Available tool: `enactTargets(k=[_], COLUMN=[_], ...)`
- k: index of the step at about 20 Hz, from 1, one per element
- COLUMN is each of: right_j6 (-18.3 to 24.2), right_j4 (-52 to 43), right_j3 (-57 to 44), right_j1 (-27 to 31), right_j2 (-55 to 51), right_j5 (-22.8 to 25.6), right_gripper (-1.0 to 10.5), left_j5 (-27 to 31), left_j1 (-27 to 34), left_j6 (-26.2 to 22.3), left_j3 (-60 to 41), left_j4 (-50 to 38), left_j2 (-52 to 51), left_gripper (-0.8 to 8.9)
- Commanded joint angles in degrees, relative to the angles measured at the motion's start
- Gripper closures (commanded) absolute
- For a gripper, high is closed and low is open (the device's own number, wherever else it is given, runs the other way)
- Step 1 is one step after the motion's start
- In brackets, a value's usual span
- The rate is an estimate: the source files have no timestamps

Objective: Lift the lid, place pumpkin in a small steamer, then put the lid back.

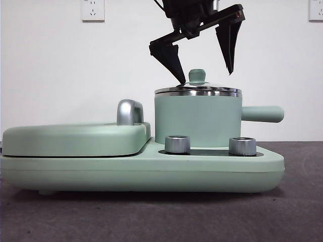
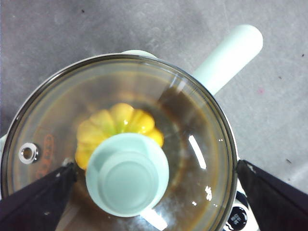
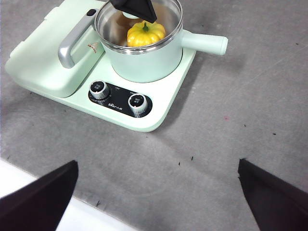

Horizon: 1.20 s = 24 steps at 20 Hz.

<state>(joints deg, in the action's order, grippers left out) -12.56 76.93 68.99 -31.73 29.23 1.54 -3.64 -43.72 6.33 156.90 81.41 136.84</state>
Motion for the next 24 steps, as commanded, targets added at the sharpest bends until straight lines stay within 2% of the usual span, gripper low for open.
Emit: enactTargets(k=[1,4,6,10,11,14,17,19,24], right_j6=[-1.0,-1.0,-0.9,-0.8,-0.8,1.5,3.2,4.0,4.7], right_j4=[4.6,4.6,4.6,4.0,1.4,-8.9,-14.9,-17.8,-19.4], right_j3=[0.6,0.6,0.6,0.6,0.4,0.4,0.3,0.3,0.3], right_j1=[-0.3,-0.3,-0.3,-0.4,-0.4,-0.4,-0.4,-0.4,-0.4], right_j2=[0.1,0.1,0.1,0.3,0.3,0.3,1.1,1.9,3.5], right_j5=[-0.5,-1.1,-3.6,-4.6,-5.1,-11.2,-14.4,-15.2,-15.2], right_gripper=[4.0,4.0,4.0,4.0,4.0,4.0,4.0,4.0,4.3], left_j5=[-0.6,-1.8,-3.2,-2.9,-2.3,0.3,4.3,5.6,5.6], left_j1=[0.2,0.3,-0.4,-2.7,-2.8,-2.6,-1.3,-0.1,4.2], left_j6=[1.9,3.2,3.2,-0.7,-1.2,-1.6,-1.6,-1.3,-0.9], left_j3=[0.2,-0.4,-4.2,-20.2,-24.7,-38.9,-50.1,-58.6,-80.0], left_j4=[2.7,3.3,3.3,3.3,3.3,3.3,2.4,-0.8,-15.2], left_j2=[-4.1,-11.4,-18.1,-32.9,-36.7,-47.5,-55.2,-61.1,-78.6], left_gripper=[1.80,1.90,1.94,2.31,2.32,2.32,2.32,2.32,2.32])
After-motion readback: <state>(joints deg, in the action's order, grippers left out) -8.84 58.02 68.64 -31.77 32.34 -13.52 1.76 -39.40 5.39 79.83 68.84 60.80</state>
